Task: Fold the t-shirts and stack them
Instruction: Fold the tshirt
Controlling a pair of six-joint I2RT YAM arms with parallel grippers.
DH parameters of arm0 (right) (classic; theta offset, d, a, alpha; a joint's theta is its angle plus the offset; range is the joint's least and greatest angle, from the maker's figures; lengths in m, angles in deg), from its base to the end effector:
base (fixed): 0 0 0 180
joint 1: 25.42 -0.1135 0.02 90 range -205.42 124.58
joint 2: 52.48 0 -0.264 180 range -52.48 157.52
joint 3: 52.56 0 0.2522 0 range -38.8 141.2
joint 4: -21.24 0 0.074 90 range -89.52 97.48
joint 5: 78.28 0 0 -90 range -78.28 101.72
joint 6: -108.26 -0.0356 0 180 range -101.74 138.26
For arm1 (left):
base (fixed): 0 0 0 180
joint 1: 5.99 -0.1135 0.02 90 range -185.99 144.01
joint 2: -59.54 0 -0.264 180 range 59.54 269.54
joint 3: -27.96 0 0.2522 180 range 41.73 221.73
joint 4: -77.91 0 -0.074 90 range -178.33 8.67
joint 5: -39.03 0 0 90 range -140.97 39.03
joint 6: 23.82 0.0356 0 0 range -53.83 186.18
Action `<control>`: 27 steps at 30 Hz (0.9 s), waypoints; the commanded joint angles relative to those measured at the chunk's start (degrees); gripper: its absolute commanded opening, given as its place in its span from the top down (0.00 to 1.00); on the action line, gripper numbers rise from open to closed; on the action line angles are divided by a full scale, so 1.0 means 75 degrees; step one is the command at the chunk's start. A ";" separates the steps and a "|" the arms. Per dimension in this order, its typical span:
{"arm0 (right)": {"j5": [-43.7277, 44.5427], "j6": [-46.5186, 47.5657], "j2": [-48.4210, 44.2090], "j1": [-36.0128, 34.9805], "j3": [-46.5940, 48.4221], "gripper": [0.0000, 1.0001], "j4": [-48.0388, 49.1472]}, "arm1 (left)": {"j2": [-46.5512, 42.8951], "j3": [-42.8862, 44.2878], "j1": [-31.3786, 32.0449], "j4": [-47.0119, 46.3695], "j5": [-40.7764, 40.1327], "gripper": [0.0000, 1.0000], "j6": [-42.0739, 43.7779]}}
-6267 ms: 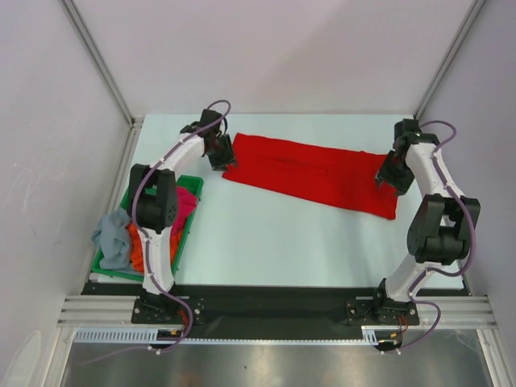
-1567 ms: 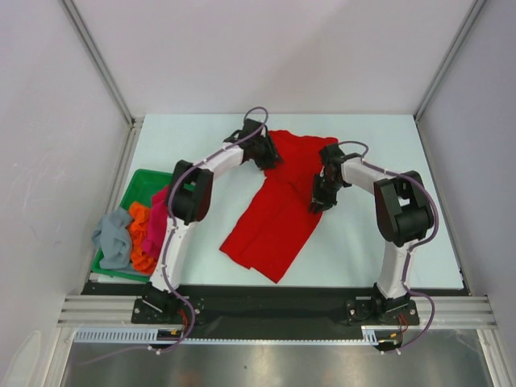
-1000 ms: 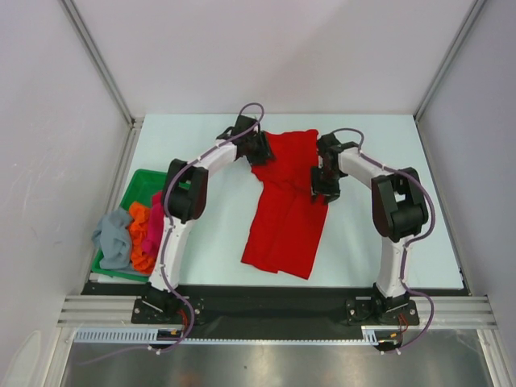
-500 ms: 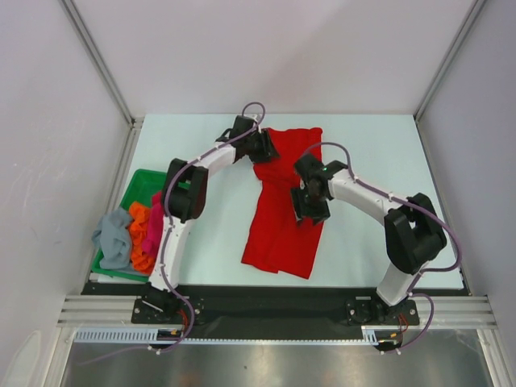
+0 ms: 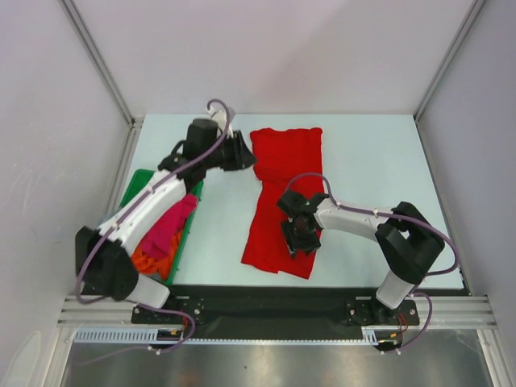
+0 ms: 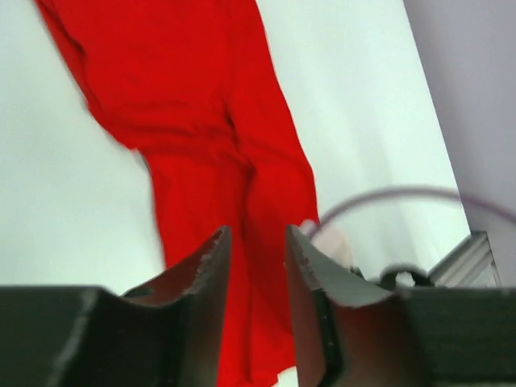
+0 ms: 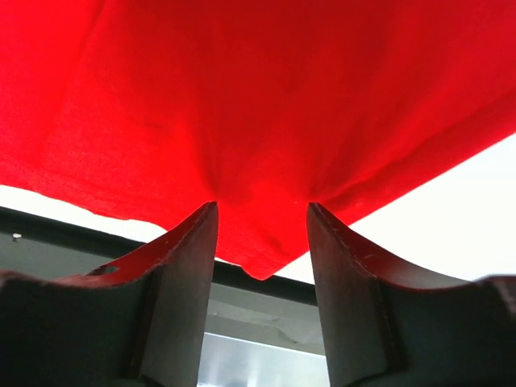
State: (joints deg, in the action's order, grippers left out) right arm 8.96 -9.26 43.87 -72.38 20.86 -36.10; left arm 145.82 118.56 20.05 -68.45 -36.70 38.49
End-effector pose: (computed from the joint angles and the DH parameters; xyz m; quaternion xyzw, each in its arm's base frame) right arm 0.2035 0.2204 0.1696 -0.1702 0.9815 0.0704 0.0530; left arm 0.3097 -0.1611 0.3428 0.0504 0.8572 -0.3221 0.3987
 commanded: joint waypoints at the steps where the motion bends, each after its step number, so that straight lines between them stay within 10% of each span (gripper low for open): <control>1: 0.0240 -0.0442 -0.0425 -0.0102 -0.0149 0.51 0.0571 | -0.0544 -0.2057 0.0673 0.0410 0.0055 0.64 -0.0176; 12: -0.0592 -0.1028 -0.0625 -0.0125 -0.0781 0.80 0.1333 | -0.0314 -0.3741 0.1473 0.0010 -0.0530 0.85 -0.0703; 27: -0.0440 -0.1263 -0.1597 -0.0125 -0.2469 0.82 0.1345 | -0.0429 -0.5474 0.2116 -0.0846 -0.0249 0.84 -0.1465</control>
State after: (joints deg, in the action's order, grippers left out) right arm 4.35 -18.23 33.03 -73.00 5.03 -23.11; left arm 144.62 80.66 33.89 -73.74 -38.65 30.01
